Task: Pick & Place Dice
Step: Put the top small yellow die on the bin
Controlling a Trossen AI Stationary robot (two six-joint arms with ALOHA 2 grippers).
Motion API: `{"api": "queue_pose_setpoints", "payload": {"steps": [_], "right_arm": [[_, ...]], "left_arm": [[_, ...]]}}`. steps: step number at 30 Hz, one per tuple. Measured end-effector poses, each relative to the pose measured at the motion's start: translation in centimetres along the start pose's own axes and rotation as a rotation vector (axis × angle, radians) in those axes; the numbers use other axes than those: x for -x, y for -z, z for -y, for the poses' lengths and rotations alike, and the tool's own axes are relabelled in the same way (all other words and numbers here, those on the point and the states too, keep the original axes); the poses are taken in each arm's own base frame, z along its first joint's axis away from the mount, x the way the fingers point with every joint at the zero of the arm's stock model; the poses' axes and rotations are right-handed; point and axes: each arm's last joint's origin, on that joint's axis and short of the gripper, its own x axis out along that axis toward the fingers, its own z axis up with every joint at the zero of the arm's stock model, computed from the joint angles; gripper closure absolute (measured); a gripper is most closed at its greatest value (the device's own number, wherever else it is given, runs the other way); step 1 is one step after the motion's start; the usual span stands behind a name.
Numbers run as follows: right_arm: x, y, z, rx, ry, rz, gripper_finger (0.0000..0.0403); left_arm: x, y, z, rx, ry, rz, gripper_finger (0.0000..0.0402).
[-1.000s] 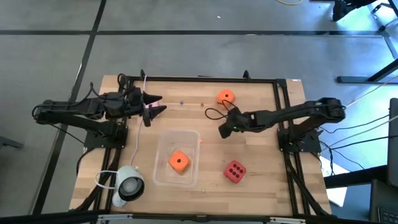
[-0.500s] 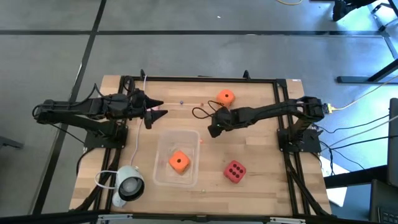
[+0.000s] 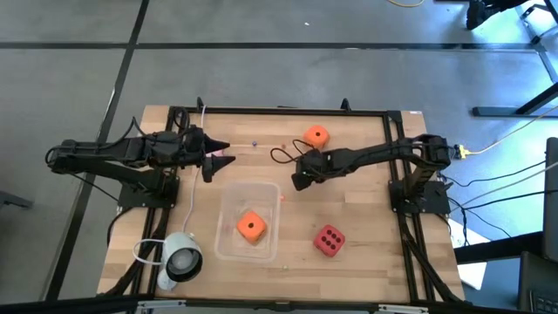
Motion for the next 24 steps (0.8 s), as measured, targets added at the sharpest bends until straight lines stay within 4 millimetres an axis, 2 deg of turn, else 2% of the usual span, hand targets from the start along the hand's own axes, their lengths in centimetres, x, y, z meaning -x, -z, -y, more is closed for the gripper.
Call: {"api": "queue_pose_setpoints", "payload": {"steps": [7, 24], "right_arm": [[-0.3, -0.1, 0.1, 0.019, 0.001, -0.017, 0.0179], [-2.4, 0.5, 0.0, 0.027, 0.040, -0.066, 0.0179]], "left_arm": [[0.0, 0.0, 0.0, 0.008, 0.014, -0.008, 0.0111], [0.0, 0.0, 0.1, 0.009, 0.018, -0.002, 0.0111]]}}
